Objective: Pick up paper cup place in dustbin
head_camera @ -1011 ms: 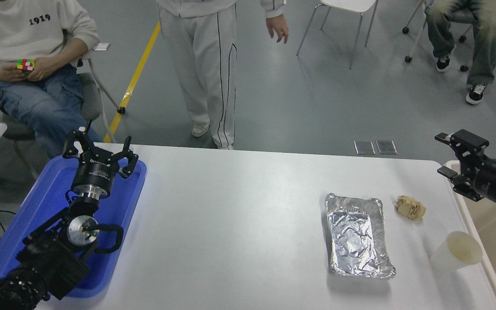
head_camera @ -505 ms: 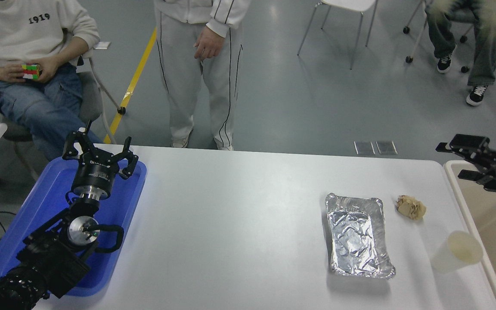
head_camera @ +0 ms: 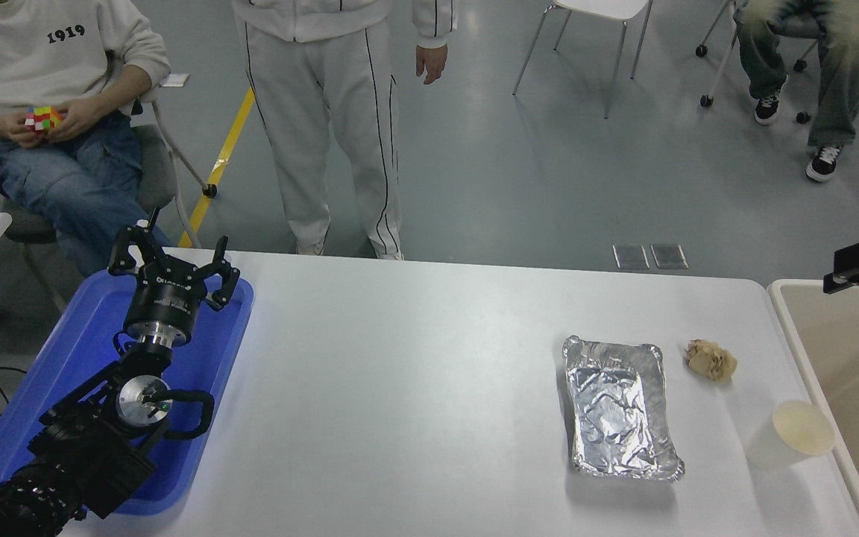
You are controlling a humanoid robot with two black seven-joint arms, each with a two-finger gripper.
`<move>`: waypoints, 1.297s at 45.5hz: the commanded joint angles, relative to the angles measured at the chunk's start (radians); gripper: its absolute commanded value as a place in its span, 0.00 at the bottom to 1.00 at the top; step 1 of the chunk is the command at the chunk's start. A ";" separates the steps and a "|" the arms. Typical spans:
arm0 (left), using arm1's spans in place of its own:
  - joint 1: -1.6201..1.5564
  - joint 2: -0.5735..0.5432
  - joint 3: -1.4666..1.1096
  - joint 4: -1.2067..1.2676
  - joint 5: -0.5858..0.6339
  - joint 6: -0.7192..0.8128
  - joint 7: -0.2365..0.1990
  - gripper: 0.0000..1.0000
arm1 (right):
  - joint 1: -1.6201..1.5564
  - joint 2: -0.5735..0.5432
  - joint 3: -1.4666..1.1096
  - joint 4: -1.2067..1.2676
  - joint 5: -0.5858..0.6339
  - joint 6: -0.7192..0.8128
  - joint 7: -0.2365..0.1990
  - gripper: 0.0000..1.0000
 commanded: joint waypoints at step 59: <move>0.000 0.000 -0.002 -0.002 0.000 -0.002 0.000 1.00 | 0.137 0.166 -0.213 0.118 -0.003 0.075 -0.043 0.99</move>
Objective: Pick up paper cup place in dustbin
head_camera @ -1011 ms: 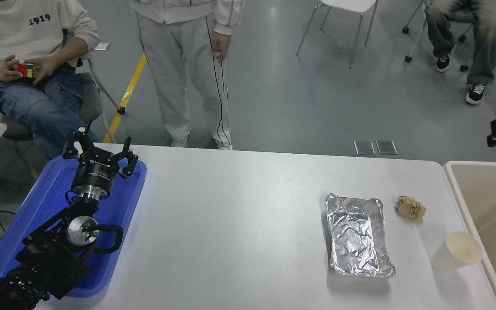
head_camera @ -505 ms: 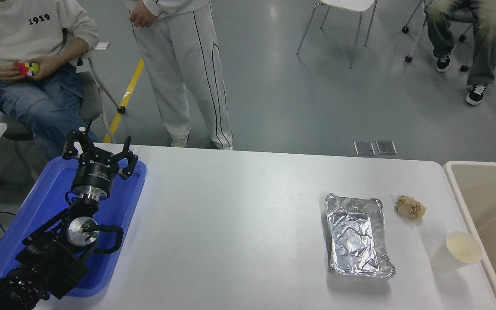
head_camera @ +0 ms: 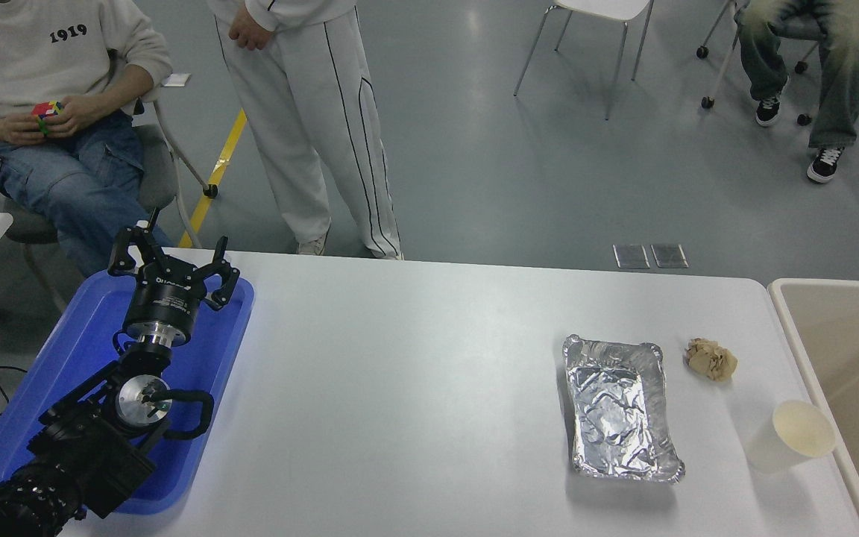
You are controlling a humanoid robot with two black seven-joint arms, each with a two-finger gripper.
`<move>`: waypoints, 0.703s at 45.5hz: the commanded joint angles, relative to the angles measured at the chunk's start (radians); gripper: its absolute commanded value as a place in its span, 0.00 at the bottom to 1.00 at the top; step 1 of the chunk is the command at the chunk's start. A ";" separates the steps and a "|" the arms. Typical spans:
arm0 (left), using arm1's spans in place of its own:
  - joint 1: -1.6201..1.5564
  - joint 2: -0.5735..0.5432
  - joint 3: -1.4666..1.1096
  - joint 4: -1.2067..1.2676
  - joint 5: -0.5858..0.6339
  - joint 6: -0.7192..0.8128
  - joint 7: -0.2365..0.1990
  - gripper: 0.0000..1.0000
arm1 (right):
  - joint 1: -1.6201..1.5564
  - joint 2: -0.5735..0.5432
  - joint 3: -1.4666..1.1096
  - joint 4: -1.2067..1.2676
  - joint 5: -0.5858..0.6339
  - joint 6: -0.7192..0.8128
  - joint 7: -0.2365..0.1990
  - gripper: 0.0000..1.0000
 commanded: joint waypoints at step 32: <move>0.000 -0.001 0.001 -0.001 0.000 0.001 0.000 1.00 | -0.687 -0.094 0.128 -0.126 0.018 -0.429 0.002 0.91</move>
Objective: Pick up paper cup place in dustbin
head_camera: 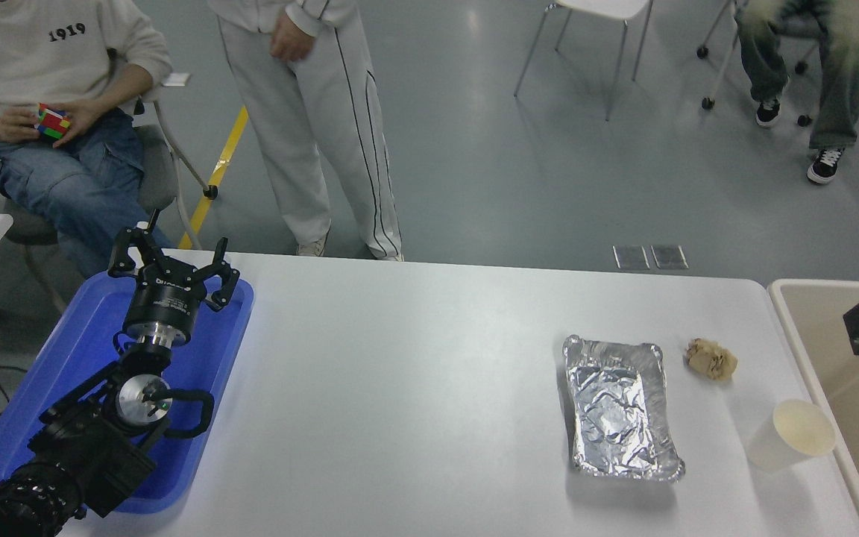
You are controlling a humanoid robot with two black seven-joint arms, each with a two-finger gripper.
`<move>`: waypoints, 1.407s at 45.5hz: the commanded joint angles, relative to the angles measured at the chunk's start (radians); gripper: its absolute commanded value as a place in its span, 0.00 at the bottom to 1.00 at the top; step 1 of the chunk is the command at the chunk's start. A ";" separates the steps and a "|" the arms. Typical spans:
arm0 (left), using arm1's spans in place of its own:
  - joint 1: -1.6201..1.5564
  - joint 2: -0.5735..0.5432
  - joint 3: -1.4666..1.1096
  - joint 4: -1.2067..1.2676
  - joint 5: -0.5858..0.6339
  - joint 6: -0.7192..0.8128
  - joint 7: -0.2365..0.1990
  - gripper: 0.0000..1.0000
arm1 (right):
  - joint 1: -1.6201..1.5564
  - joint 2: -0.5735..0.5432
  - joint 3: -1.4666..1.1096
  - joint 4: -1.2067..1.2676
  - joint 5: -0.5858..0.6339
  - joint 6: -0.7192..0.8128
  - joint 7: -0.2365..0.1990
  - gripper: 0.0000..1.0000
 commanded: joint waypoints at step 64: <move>0.000 -0.001 -0.001 0.000 0.000 0.000 -0.002 1.00 | -0.537 0.003 0.342 -0.143 0.005 -0.249 -0.001 0.73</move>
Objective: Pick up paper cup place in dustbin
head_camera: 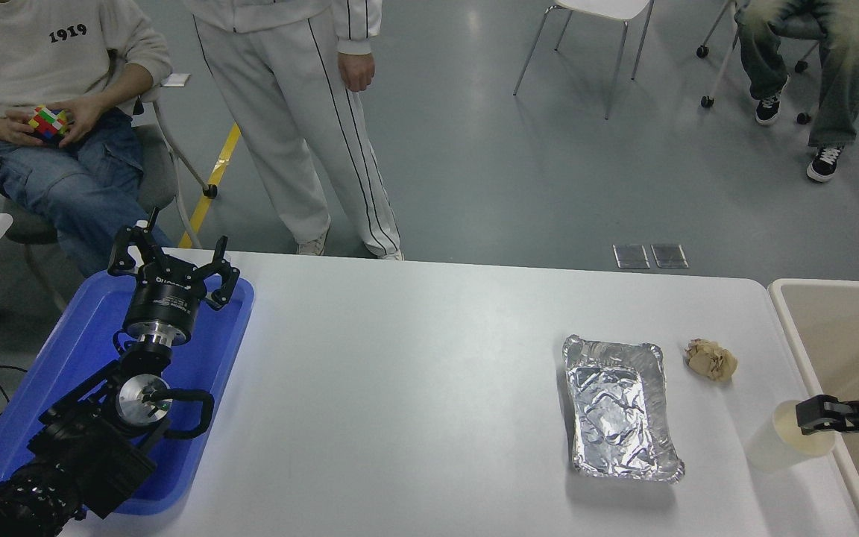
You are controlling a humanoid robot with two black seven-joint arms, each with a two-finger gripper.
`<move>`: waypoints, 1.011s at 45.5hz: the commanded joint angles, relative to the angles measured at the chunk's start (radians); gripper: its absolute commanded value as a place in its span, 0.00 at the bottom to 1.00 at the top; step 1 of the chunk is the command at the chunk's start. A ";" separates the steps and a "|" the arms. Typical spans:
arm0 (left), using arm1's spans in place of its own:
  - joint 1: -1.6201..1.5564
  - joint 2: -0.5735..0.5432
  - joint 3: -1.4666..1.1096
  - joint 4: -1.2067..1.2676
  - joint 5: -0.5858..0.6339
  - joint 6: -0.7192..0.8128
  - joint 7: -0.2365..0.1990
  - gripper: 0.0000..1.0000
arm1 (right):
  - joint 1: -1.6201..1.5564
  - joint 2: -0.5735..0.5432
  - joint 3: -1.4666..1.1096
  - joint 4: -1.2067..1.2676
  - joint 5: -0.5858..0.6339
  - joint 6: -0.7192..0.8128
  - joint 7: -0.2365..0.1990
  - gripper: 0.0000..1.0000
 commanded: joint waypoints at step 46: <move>-0.002 0.001 0.000 0.000 0.000 0.000 0.001 1.00 | 0.009 -0.055 0.070 0.029 0.104 0.056 0.005 0.00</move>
